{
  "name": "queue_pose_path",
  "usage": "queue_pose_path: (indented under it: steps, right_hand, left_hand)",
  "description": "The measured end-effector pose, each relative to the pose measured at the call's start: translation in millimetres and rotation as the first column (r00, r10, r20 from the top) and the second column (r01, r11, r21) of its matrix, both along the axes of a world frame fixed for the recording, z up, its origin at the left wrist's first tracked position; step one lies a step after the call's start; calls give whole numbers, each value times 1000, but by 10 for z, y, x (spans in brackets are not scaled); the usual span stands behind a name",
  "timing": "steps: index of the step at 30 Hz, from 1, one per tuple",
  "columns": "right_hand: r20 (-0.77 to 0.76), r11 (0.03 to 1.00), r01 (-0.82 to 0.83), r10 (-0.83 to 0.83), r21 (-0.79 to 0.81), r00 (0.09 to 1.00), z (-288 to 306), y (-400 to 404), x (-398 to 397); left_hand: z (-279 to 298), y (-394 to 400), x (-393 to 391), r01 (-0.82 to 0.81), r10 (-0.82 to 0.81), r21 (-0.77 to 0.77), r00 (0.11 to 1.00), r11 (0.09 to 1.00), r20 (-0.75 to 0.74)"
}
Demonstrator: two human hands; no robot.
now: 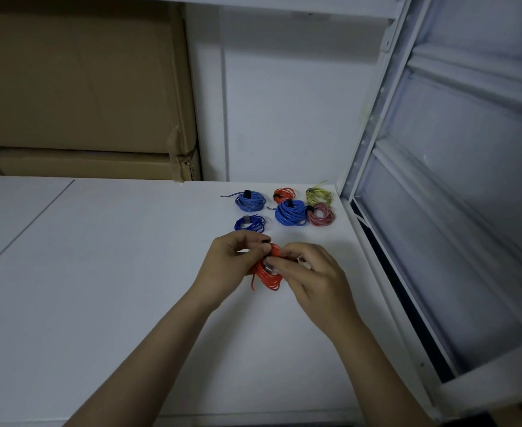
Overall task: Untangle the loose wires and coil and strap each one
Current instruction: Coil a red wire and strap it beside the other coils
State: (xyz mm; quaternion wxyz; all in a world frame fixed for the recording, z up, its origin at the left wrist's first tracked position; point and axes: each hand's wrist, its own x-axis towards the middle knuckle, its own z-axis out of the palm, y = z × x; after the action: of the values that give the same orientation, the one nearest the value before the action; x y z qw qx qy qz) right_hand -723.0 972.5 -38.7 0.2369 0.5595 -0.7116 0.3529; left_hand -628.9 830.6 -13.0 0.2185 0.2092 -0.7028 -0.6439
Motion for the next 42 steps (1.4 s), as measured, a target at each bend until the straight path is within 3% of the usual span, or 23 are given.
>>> queue_pose_path:
  steps: [7,9,13,15,20,24,30,37,42]
  right_hand:
    - [301,995,-22,50,-97,952,-17,-102,27]
    - [286,996,-22,48,-92,957,-32,-107,30]
    - [80,992,-14,24,-122,996,-39,-77,14]
    - [49,987,-34,42,-156,998,-36,-73,31]
    - [88,977,-37,56,-208,995,-67,-72,61]
    - [217,974,28,22,-225,976,-87,-76,58]
    - [503,966,165,-44,-199,863,-41,-121,42]
    - [664,985,162,-79,-64,743,48,-166,-7]
    - [745,983,163,-48,-83,665,117,-193,20]
  left_hand:
    - [3,29,-4,19,-19,71,1000,997,4]
    - [-12,30,4,29,-28,52,1000,998,-5]
    - [-29,41,-9,17,-17,-2,999,1000,-33]
    - [-16,52,-30,21,-21,-16,999,1000,-40]
    - [-16,78,-65,20,-22,-80,1000,997,-15]
    - [-26,101,-62,34,-34,-58,999,998,5]
    - [-60,151,-81,94,-93,-53,995,994,28]
    - [-67,103,-69,167,-164,-72,985,983,52]
    - [-55,126,-74,150,-151,-64,989,987,-2]
